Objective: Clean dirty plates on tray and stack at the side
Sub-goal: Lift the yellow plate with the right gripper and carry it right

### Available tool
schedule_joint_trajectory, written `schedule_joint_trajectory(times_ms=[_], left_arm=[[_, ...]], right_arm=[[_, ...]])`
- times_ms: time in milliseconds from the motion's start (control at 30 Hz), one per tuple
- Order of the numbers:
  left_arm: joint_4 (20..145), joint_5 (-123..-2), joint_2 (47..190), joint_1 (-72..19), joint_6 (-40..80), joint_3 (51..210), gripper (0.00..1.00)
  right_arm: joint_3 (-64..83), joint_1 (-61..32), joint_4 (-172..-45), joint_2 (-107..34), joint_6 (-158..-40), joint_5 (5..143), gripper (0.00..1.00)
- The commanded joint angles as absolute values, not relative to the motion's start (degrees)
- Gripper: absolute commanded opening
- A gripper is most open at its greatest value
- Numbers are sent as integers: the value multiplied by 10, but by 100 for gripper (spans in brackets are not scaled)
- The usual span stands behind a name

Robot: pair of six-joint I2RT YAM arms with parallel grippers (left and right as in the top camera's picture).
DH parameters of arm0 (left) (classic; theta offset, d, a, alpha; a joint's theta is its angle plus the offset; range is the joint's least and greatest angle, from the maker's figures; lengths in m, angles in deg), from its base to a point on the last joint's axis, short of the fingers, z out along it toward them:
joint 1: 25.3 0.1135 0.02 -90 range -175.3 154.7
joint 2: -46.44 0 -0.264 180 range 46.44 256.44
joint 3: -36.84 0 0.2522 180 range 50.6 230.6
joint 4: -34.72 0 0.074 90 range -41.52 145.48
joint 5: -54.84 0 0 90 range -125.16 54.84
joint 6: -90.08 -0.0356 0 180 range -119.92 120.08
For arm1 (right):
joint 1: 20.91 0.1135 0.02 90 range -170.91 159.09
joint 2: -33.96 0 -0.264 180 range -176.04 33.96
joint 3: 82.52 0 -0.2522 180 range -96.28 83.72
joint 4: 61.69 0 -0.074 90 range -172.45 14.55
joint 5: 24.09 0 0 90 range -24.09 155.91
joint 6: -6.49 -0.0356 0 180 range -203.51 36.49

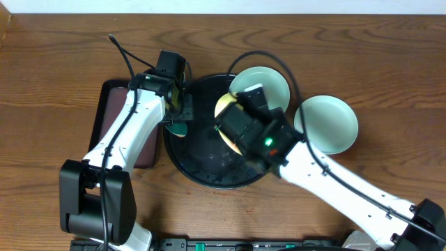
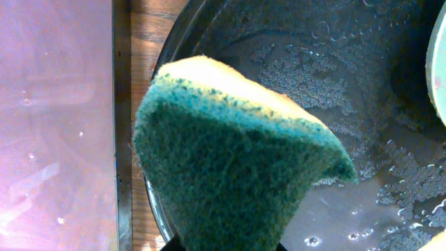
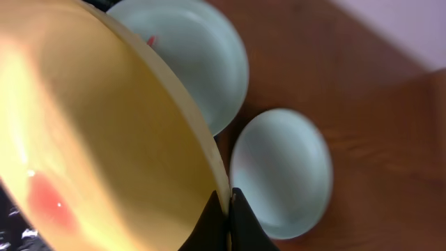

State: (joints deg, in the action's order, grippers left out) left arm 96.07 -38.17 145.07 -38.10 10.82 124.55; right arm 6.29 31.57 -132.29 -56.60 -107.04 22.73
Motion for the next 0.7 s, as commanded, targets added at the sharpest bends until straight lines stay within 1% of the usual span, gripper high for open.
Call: schedule_joint_trajectory(times_ms=[0, 333, 400, 667], left_arm=[[962, -377, 1457, -379, 118, 1239, 8], [962, -377, 1457, -379, 118, 1239, 8], [962, -377, 1457, -379, 118, 1239, 8], [962, -377, 1457, -379, 118, 1239, 8]], right_arm=[[54, 349, -1325, -557, -1051, 88, 1], [54, 439, -1326, -557, -1051, -185, 1], [54, 451, -1325, -557, -1051, -211, 1], [54, 463, -1325, -557, -1053, -213, 1]])
